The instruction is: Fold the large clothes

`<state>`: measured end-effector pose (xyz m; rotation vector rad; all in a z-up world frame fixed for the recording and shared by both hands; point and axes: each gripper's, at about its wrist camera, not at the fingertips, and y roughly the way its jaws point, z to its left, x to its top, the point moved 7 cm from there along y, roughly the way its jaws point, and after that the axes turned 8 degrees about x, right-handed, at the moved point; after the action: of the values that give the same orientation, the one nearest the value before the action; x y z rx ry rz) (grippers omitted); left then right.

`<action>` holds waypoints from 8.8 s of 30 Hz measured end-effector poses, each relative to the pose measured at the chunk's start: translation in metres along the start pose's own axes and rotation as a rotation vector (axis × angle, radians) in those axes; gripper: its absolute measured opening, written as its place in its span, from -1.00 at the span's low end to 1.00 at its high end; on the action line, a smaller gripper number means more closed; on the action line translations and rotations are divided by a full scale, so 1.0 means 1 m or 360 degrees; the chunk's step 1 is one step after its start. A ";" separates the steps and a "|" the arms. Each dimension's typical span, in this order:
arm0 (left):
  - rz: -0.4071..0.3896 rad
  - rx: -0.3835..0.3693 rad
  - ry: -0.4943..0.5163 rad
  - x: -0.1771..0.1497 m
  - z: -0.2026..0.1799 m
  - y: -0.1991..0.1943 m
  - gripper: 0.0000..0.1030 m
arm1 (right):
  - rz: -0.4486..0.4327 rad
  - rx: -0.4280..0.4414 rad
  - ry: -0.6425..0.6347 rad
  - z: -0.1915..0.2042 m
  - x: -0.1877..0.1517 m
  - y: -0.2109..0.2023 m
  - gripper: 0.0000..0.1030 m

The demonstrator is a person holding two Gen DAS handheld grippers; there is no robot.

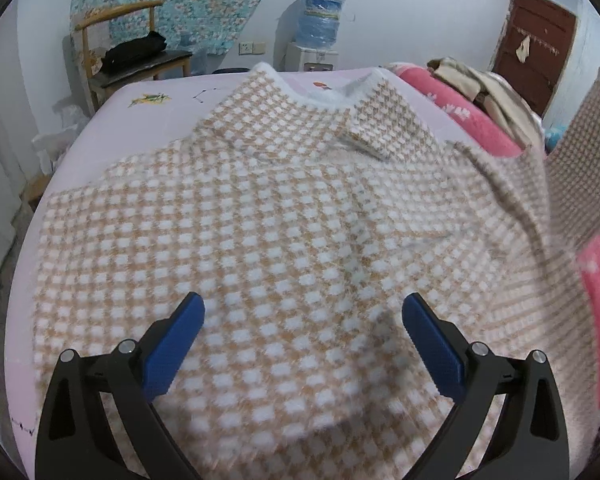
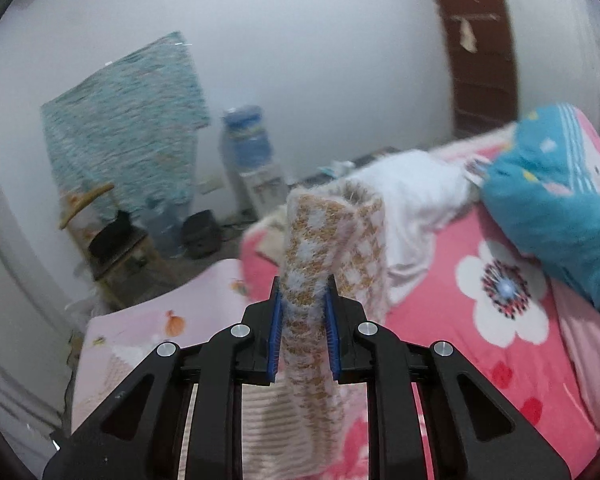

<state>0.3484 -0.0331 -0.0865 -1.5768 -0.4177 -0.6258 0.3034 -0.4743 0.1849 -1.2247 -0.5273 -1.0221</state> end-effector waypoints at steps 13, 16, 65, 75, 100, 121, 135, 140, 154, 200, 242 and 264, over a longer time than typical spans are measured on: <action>-0.0179 -0.0100 -0.0088 -0.011 0.035 -0.072 0.64 | 0.0109 0.0345 -0.0381 0.190 -0.039 0.008 -0.69; -0.0165 -0.0132 -0.0120 -0.018 0.049 -0.079 0.48 | 0.0172 0.0462 -0.0469 0.237 -0.068 0.015 -0.69; 0.0195 -0.0212 -0.0280 0.048 0.032 0.020 -0.84 | 0.0636 0.0317 0.0119 0.035 -0.229 0.107 0.37; -0.0247 -0.0133 -0.0241 0.104 0.061 -0.073 -0.86 | 0.0641 0.0333 0.0083 0.037 -0.231 0.102 0.37; -0.0104 -0.0125 -0.0429 0.006 0.111 -0.039 -0.86 | 0.0813 0.0440 0.0137 0.065 -0.208 0.181 -0.25; -0.0045 0.0028 -0.0541 -0.002 0.141 -0.027 -0.86 | 0.0768 0.0265 -0.0260 0.102 -0.224 0.184 -0.50; -0.0321 0.0007 -0.0427 0.016 0.134 -0.074 -0.78 | 0.0587 0.0232 -0.0443 0.115 -0.208 0.150 -0.49; 0.0050 -0.0061 -0.0216 0.010 0.100 -0.018 -0.77 | 0.0691 0.0354 -0.0553 0.141 -0.222 0.156 -0.49; -0.0064 0.0019 -0.0160 0.033 0.100 -0.013 -0.72 | 0.0759 0.0278 -0.0538 0.141 -0.228 0.193 -0.58; 0.0097 -0.0014 -0.0088 -0.026 0.084 -0.032 -0.01 | 0.0713 0.0383 -0.0533 0.192 -0.270 0.138 0.10; 0.0255 0.0167 0.0080 -0.182 0.002 -0.103 0.89 | 0.0866 0.0290 -0.0427 0.150 -0.426 -0.014 0.84; 0.0149 0.0215 0.0059 -0.189 0.001 -0.108 0.92 | 0.0736 0.0305 -0.0381 0.143 -0.431 -0.021 0.85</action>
<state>0.1357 -0.0018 -0.1179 -1.4457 -0.3491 -0.5428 0.1045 -0.1894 -0.1074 -1.2277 -0.4826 -0.4279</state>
